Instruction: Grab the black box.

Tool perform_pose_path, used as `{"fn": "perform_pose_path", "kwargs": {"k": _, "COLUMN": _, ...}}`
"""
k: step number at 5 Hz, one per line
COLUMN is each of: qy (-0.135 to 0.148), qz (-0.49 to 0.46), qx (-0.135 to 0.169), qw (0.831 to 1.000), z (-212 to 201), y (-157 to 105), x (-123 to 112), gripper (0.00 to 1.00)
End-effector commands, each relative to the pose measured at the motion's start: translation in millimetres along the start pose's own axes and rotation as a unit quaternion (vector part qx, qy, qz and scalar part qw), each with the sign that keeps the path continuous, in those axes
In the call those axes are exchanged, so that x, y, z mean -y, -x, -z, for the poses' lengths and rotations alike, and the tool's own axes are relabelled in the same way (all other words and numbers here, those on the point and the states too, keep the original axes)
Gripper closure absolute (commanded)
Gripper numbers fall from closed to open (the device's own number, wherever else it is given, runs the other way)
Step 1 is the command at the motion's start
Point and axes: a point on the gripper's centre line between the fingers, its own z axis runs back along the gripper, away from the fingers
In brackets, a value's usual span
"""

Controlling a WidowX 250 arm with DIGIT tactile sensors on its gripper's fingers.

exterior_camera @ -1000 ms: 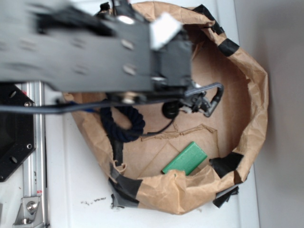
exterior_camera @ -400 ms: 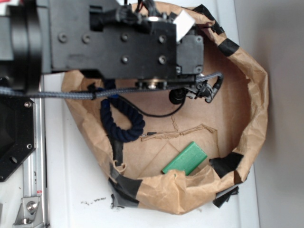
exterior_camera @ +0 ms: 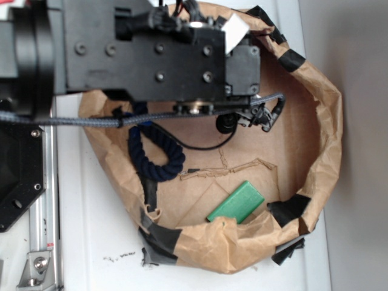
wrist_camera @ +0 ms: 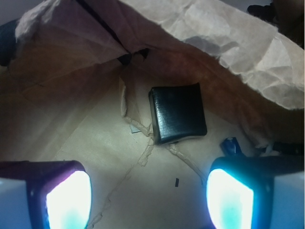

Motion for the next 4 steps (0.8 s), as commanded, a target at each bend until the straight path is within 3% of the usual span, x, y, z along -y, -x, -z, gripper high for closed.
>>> {"fn": "perform_pose_path", "kwargs": {"k": 1, "qy": 0.011, "qz": 0.031, "qx": 0.018, "qw": 0.999, "z": 39.2, "y": -21.5, "x": -19.6, "gripper": 0.00}}
{"fn": "perform_pose_path", "kwargs": {"k": 2, "qy": 0.013, "qz": 0.036, "qx": 0.009, "qw": 0.999, "z": 42.9, "y": -27.6, "x": -26.5, "gripper": 0.00}}
{"fn": "perform_pose_path", "kwargs": {"k": 3, "qy": 0.019, "qz": 0.022, "qx": 0.032, "qw": 0.999, "z": 30.7, "y": -33.2, "x": -39.3, "gripper": 0.00}}
{"fn": "perform_pose_path", "kwargs": {"k": 4, "qy": 0.006, "qz": 0.029, "qx": 0.043, "qw": 0.999, "z": 30.0, "y": -29.0, "x": -42.4, "gripper": 0.00}}
